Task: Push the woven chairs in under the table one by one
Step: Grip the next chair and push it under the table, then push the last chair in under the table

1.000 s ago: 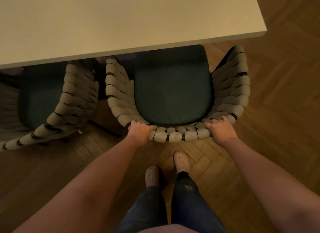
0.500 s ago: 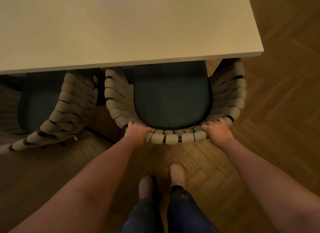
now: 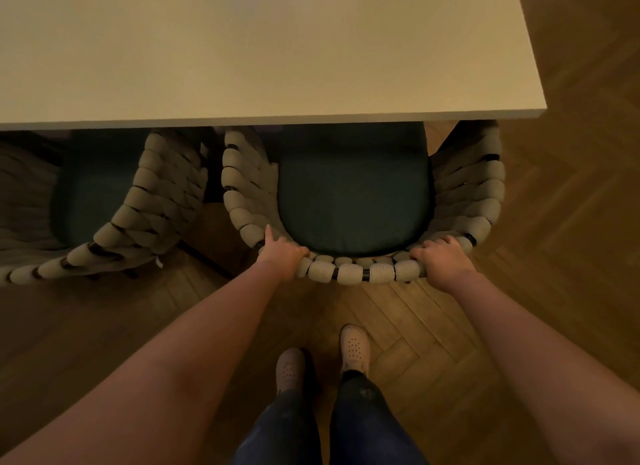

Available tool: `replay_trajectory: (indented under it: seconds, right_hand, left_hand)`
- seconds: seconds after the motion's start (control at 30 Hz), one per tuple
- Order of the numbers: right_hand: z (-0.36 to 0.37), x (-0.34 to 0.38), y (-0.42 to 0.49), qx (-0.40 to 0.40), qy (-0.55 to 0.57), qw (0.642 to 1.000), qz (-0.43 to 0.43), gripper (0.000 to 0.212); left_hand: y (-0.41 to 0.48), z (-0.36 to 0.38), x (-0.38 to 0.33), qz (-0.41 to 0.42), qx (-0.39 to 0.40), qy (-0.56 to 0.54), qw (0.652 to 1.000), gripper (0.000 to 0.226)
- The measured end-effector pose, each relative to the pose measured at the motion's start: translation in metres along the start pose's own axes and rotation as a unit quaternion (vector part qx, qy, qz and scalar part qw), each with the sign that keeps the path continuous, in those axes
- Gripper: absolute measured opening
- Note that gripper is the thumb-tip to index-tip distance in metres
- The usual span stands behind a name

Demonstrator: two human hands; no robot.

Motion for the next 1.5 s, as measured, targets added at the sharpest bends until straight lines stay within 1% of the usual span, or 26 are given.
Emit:
replay_trajectory:
  seconds: [0.1, 0.17, 0.27, 0.33, 0.37, 0.43, 0.53, 0.6, 0.73, 0.83, 0.93, 1.07, 1.17, 1.27, 1.4, 1.5]
  right_hand:
    - [0.003, 0.012, 0.003, 0.027, -0.005, 1.0, 0.001, 0.032]
    - [0.006, 0.022, 0.006, 0.049, -0.017, 0.999, 0.005, 0.044]
    - [0.003, 0.036, 0.012, 0.084, 0.031, 0.996, 0.013, 0.076]
    - [-0.007, 0.063, 0.021, 0.1, 0.087, 0.991, -0.023, 0.094]
    - [-0.015, 0.08, 0.028, 0.094, 0.113, 0.988, -0.047, 0.099]
    - [-0.035, 0.123, 0.044, 0.057, 0.156, 0.982, -0.088, 0.102]
    - [-0.067, 0.199, 0.076, -0.025, 0.191, 0.972, -0.132, 0.099]
    - [-0.085, 0.246, 0.097, -0.072, 0.197, 0.967, -0.141, 0.095]
    - [-0.104, 0.337, 0.137, -0.109, 0.196, 0.966, -0.128, 0.092]
    - [-0.111, 0.408, 0.162, -0.118, 0.206, 0.963, -0.125, 0.088]
    - [-0.117, 0.464, 0.177, -0.109, 0.196, 0.967, -0.123, 0.087]
    - [-0.134, 0.515, 0.202, -0.096, 0.165, 0.971, -0.146, 0.087]
    - [-0.144, 0.536, 0.222, -0.1, 0.111, 0.972, -0.182, 0.085]
    - [-0.155, 0.551, 0.24, -0.102, 0.069, 0.971, -0.204, 0.084]
    - [-0.162, 0.574, 0.26, -0.045, 0.026, 0.976, -0.21, 0.081]
    - [-0.16, 0.598, 0.279, -0.007, -0.007, 0.979, -0.203, 0.068]
  left_hand:
    - [-0.006, 0.01, 0.007, 0.0, 0.014, -0.002, 1.0, 0.058]
    - [-0.01, 0.019, 0.017, 0.008, 0.01, -0.022, 1.0, 0.059]
    - [-0.015, 0.029, 0.03, 0.039, -0.046, -0.047, 0.997, 0.062]
    - [-0.019, 0.035, 0.044, 0.054, -0.089, -0.061, 0.993, 0.067]
    - [-0.021, 0.037, 0.051, 0.058, -0.107, -0.067, 0.99, 0.07]
    - [-0.026, 0.045, 0.073, 0.058, -0.142, -0.089, 0.984, 0.076]
    - [-0.038, 0.064, 0.126, 0.028, -0.174, -0.135, 0.975, 0.082]
    - [-0.048, 0.079, 0.168, -0.001, -0.173, -0.152, 0.973, 0.085]
    - [-0.069, 0.125, 0.268, -0.037, -0.172, -0.189, 0.966, 0.089]
    - [-0.088, 0.164, 0.348, -0.054, -0.168, -0.18, 0.968, 0.09]
    - [-0.103, 0.193, 0.407, -0.075, -0.146, -0.174, 0.971, 0.092]
    - [-0.115, 0.222, 0.47, -0.136, -0.112, -0.192, 0.965, 0.094]
    - [-0.124, 0.24, 0.499, -0.187, -0.074, -0.206, 0.958, 0.085]
    - [-0.127, 0.254, 0.523, -0.224, -0.059, -0.212, 0.949, 0.08]
    - [-0.116, 0.269, 0.554, -0.211, -0.044, -0.173, 0.961, 0.071]
    - [-0.096, 0.269, 0.584, -0.177, -0.018, -0.124, 0.976, 0.059]
Point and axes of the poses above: each hand's wrist, its own y-axis towards the middle knuckle, its own z-axis out of the palm, x = y × z, the point moved 3 cm from there along y, towards the middle knuckle, and after that the axes turned 9 degrees about -z, right-handed, at the moved point
